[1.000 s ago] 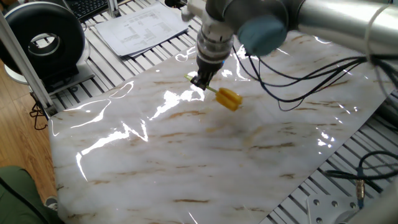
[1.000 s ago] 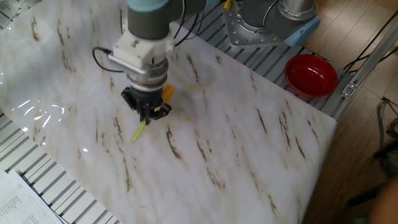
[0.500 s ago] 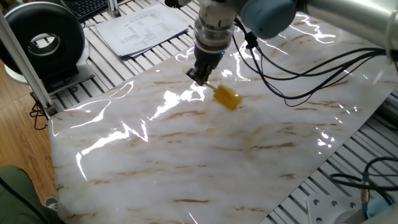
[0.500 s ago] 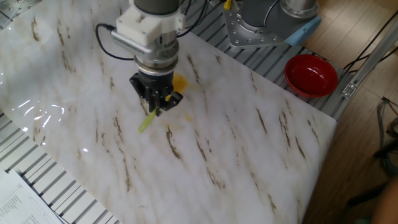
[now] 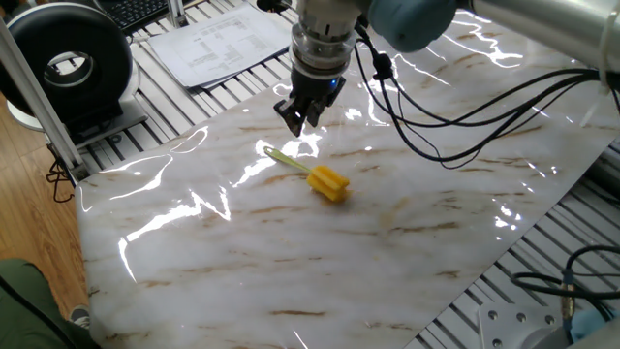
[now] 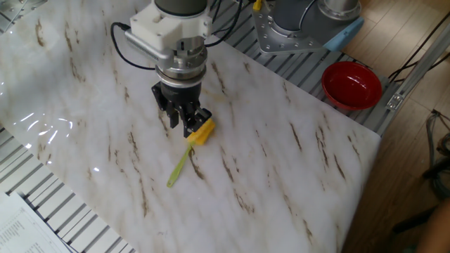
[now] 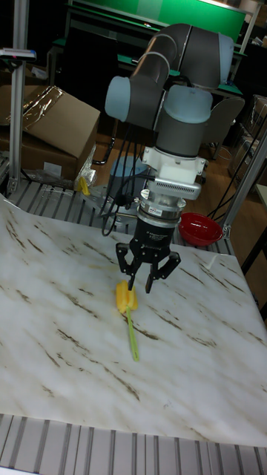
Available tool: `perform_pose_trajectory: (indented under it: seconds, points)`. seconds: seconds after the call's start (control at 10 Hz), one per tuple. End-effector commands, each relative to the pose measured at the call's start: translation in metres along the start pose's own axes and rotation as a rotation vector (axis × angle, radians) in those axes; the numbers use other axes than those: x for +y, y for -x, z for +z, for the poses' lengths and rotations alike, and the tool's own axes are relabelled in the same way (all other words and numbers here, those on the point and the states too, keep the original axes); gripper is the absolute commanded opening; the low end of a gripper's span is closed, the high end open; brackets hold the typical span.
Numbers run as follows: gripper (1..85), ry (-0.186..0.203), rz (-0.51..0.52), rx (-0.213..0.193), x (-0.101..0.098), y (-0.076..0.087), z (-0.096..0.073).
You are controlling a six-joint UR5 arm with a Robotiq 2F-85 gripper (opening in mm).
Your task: Scrub the table with a brush
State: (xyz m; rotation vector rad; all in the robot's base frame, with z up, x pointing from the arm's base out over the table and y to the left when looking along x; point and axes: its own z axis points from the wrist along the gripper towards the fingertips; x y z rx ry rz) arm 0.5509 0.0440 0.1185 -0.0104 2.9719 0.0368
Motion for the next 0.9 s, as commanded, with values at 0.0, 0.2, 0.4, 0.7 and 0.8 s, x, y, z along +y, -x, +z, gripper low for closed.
perform_pose_trajectory:
  seconds: [0.0,0.2,0.4,0.7,0.8]
  points:
    - [38.7,-0.011,-0.039,0.025,-0.003,-0.001,0.008]
    - [37.0,-0.012,-0.071,0.044,-0.007,-0.002,0.017]
    - [37.0,-0.026,-0.106,0.048,-0.013,-0.004,0.023]
    - [37.3,-0.037,-0.129,0.053,-0.015,-0.004,0.023]
    - [37.3,-0.043,-0.133,0.053,-0.017,-0.003,0.023]
